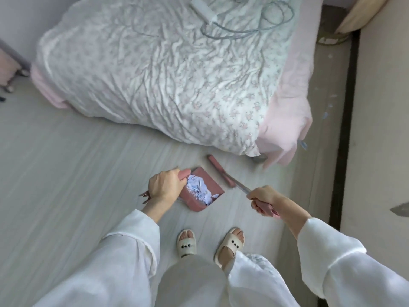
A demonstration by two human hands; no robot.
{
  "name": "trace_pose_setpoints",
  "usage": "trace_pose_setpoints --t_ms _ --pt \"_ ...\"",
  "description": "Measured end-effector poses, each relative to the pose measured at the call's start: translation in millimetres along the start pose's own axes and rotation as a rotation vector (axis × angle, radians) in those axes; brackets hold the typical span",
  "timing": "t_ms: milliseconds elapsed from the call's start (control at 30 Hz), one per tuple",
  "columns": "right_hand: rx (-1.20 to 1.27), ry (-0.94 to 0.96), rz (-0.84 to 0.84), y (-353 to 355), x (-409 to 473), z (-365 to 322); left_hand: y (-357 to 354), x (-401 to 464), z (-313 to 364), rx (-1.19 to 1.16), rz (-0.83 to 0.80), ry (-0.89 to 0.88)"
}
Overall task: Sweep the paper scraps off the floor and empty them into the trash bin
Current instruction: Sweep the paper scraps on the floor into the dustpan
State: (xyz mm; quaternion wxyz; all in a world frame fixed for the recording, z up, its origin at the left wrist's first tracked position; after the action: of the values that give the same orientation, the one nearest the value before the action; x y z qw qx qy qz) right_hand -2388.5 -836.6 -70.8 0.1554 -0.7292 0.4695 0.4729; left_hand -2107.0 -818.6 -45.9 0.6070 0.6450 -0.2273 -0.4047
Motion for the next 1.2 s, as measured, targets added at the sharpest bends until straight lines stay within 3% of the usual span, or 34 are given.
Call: trace_pose_setpoints --t_ms 267,500,800,1200 --pt "-0.152 0.111 -0.064 -90.4 21.3 -58.6 -3.7 11.0 -130.4 -0.042 -0.022 0.265" --pt "-0.313 0.11 -0.119 -148.4 46.5 -79.0 -10.2 44.1 -184.0 -0.057 -0.043 0.332" --pt "-0.539 0.056 -0.319 -144.6 25.4 -90.5 -8.4 70.1 -195.8 -0.077 -0.016 0.293" --pt "-0.354 0.111 -0.168 -129.1 -2.8 -85.3 -9.7 61.9 -185.3 -0.061 -0.023 0.21"
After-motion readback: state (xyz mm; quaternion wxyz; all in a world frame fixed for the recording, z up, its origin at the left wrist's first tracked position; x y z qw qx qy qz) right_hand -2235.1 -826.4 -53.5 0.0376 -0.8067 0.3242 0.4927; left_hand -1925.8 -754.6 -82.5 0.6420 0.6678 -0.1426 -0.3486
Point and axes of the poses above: each hand's wrist, its own x-axis towards the middle knuckle, its own y-axis out of the back of the hand, z = x × y, the point moved 7 cm from there along x, towards the middle knuckle, and after that the axes turned 11 degrees about y, right-handed, at the moved point
